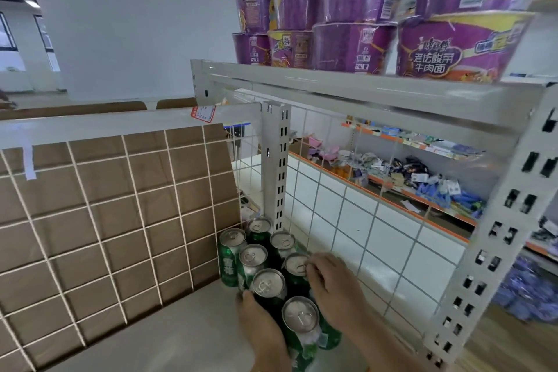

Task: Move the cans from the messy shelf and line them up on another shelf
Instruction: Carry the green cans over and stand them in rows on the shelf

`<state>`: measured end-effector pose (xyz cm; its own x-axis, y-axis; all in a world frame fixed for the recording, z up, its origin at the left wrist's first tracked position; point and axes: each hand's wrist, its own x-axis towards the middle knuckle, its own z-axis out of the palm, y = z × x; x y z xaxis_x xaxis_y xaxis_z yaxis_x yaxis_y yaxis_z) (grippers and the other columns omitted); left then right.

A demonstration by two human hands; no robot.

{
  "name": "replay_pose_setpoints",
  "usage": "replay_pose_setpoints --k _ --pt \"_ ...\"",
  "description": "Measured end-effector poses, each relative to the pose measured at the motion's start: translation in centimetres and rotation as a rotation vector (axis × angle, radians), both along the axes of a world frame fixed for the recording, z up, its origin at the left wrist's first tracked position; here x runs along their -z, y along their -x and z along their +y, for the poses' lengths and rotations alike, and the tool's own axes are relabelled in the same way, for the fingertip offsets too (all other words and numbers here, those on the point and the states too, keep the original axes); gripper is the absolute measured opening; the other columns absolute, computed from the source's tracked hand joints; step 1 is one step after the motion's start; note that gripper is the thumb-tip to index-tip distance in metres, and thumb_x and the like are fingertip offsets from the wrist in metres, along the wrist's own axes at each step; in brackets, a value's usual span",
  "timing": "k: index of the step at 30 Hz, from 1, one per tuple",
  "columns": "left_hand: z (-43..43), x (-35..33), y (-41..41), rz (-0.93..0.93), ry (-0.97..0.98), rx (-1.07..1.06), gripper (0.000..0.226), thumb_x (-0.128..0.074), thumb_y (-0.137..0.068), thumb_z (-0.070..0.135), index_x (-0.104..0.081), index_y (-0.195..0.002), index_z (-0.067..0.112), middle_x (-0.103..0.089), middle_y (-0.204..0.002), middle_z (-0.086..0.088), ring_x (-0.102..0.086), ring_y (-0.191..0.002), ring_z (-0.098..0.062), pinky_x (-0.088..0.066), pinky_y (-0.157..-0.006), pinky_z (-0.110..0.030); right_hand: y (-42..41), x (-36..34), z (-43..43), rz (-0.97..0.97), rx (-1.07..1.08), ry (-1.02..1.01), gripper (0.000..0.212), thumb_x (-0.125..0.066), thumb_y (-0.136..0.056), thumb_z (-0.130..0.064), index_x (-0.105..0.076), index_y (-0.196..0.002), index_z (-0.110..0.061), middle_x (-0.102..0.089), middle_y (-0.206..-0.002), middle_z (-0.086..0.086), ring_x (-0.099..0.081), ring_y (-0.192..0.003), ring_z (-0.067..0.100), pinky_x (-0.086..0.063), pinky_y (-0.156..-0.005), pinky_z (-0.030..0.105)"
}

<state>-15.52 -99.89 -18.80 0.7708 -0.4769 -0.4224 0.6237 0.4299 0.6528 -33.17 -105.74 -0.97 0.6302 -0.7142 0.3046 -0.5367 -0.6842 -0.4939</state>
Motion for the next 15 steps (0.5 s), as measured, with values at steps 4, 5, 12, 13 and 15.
replay_pose_setpoints --k 4,5,12,13,15 --pt "-2.4 -5.4 4.3 -0.113 -0.108 0.041 0.055 -0.045 -0.066 0.057 -0.065 -0.107 0.027 -0.068 -0.110 -0.010 -0.063 -0.102 -0.033 -0.047 -0.095 -0.056 0.9 -0.1 0.1 0.005 -0.009 -0.029 0.027 -0.036 -0.100 -0.034 -0.057 -0.114 -0.025 -0.055 -0.112 -0.013 -0.047 -0.102 0.005 -0.041 -0.096 0.030" --pt "-2.2 -5.5 4.5 -0.111 -0.129 0.060 0.053 -0.046 -0.066 0.058 -0.066 -0.104 0.027 -0.069 -0.107 -0.010 -0.065 -0.100 -0.031 -0.048 -0.094 -0.055 1.1 0.0 0.2 -0.010 -0.019 -0.015 0.027 -0.037 -0.100 -0.033 -0.058 -0.115 -0.024 -0.054 -0.115 -0.012 -0.047 -0.105 0.006 -0.039 -0.099 0.030" --pt "3.8 -10.1 8.0 -0.313 -0.353 0.252 0.045 -0.045 -0.084 0.047 -0.061 -0.108 0.012 -0.065 -0.110 -0.014 -0.062 -0.103 -0.031 -0.050 -0.093 -0.048 0.2 -3.0 3.4 -0.092 -0.162 0.026 0.029 -0.049 -0.092 -0.021 -0.060 -0.118 -0.024 -0.044 -0.130 -0.015 -0.040 -0.123 0.008 -0.034 -0.106 0.032" --pt "5.3 -11.6 8.7 -0.336 -0.403 0.260 0.034 -0.044 -0.091 0.037 -0.060 -0.101 0.009 -0.064 -0.103 -0.013 -0.061 -0.095 -0.028 -0.051 -0.087 -0.041 0.0 -3.0 4.1 -0.097 -0.199 0.040 0.029 -0.047 -0.091 -0.023 -0.060 -0.117 -0.026 -0.044 -0.128 -0.017 -0.040 -0.121 0.007 -0.034 -0.105 0.032" --pt "7.4 -12.8 8.6 -0.371 -0.497 0.264 0.020 -0.044 -0.093 0.020 -0.059 -0.083 0.012 -0.059 -0.089 -0.010 -0.055 -0.080 -0.020 -0.044 -0.070 -0.033 -0.5 -3.1 5.7 -0.110 -0.293 0.059 0.029 -0.046 -0.089 -0.022 -0.061 -0.114 -0.028 -0.050 -0.124 -0.017 -0.043 -0.118 0.010 -0.034 -0.101 0.032"
